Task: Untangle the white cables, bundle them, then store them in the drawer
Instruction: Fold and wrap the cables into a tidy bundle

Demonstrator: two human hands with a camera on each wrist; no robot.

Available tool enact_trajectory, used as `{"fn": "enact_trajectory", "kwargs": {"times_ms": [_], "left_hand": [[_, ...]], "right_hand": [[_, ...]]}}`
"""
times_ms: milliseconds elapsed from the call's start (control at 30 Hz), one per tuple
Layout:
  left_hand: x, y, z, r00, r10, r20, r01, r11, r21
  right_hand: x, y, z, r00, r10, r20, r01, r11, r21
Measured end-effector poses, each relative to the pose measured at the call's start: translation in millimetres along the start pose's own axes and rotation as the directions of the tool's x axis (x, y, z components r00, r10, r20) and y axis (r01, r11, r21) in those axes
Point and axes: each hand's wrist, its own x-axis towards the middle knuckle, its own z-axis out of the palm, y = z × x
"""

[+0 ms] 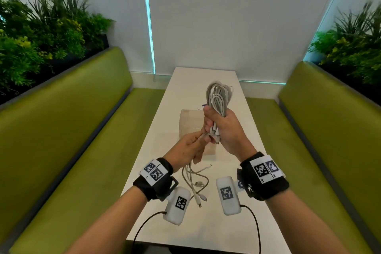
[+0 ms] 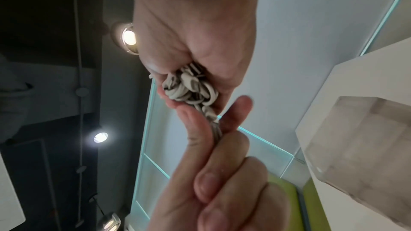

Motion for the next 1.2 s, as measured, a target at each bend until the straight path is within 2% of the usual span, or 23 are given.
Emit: {"fn": "enact_trajectory", "kwargs": {"times_ms": [133,233,433,500,567,700,800,900,967,1100,1200], "left_hand": [[-0.7,-1.9,-1.5,0.993,-0.046,-0.11,0.028,0.987,-0.158],[-0.6,-0.9,-13.4,0.994,-0.056,-0.091,0.042,0.988,-0.148],[-1.2,7.7,-33.5,0.997,-0.072,0.034,0.073,0.997,-0.024],[-2.0,10.1,-37.4,0.996,-0.076,0.04,0.078,0.995,-0.062],[-1.6,15.3,-39.6,0.998,-0.061,0.036,0.064,0.992,-0.106],[-0.2,22.0,-42.5,0.999,-0.015,0.036,0.019,0.995,-0.094],[1.2,24.3,-42.2,0.999,0.004,0.046,0.0,0.997,-0.072],[2.9,21.1,-38.0,0.993,-0.013,0.114,0.022,0.997,-0.072],[1.6,20.8,-35.1,0.98,-0.073,0.187,0.096,0.988,-0.12],[0.6,20.1,-44.0,0.927,-0.177,0.33,0.313,0.852,-0.42],[2.0,18.2,-50.4,0.826,-0.273,0.494,0.47,0.817,-0.333]], "right_hand": [[6.9,-17.8,-6.7,0.996,-0.049,-0.072,0.056,0.993,0.104],[11.5,-29.0,-17.4,0.993,-0.078,-0.09,0.088,0.99,0.112],[12.3,-39.9,-28.0,0.993,-0.112,-0.034,0.109,0.991,-0.075],[11.1,-41.6,-30.2,0.996,-0.086,-0.008,0.082,0.967,-0.243],[8.6,-44.9,-30.1,0.999,-0.038,0.035,0.05,0.877,-0.478],[1.9,-50.0,-28.2,0.974,0.12,0.191,0.059,0.681,-0.73],[1.1,-49.8,-24.7,0.931,0.249,0.266,0.085,0.561,-0.823],[1.0,-52.0,-23.7,0.907,0.318,0.275,0.065,0.54,-0.839],[0.4,-53.2,-22.6,0.897,0.329,0.296,0.125,0.453,-0.883],[-0.4,-45.4,-28.0,0.884,0.292,0.364,0.361,0.065,-0.93],[-0.8,-36.5,-22.5,0.825,0.319,0.466,0.519,-0.101,-0.849]]}}
